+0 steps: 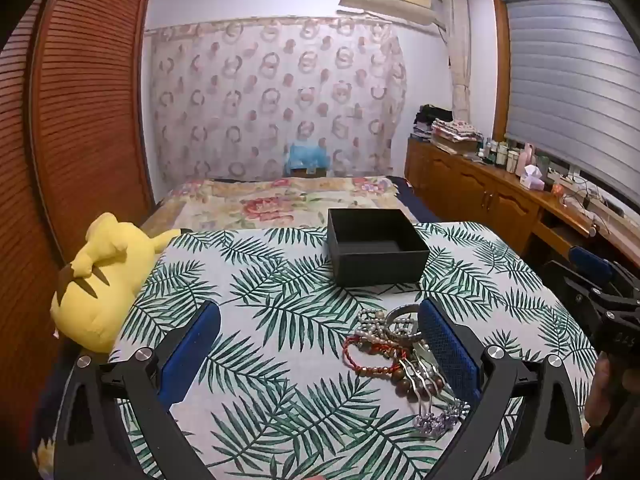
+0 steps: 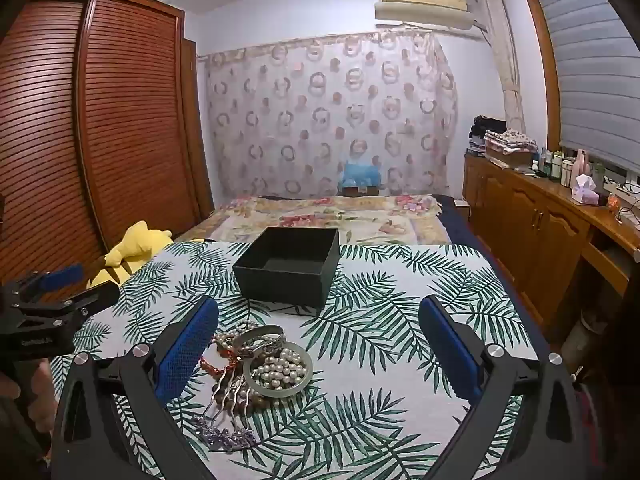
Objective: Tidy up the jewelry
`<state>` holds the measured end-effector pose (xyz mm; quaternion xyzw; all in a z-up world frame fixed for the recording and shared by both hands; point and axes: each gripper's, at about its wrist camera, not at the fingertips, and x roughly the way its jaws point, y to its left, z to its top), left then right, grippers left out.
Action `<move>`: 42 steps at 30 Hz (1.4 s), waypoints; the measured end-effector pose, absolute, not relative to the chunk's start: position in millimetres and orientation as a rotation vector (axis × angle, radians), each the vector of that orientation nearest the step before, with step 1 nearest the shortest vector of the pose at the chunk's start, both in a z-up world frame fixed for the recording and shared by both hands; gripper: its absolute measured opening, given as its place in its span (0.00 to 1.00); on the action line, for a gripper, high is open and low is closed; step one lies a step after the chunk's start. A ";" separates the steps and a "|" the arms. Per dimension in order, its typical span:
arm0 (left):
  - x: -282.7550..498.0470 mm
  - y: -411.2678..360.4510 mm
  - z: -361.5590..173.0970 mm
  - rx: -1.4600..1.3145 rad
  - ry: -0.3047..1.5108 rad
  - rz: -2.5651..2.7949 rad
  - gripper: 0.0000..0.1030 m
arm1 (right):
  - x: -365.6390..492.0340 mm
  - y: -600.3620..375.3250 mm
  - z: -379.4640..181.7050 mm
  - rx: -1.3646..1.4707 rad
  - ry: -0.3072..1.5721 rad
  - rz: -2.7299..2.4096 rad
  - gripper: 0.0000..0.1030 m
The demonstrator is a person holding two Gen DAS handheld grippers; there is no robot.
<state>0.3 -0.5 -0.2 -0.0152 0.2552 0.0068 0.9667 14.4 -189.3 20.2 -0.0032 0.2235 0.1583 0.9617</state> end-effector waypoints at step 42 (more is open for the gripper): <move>-6.1 -5.3 5.7 -0.035 0.497 0.004 0.93 | 12.2 -186.3 20.1 0.001 0.458 0.327 0.98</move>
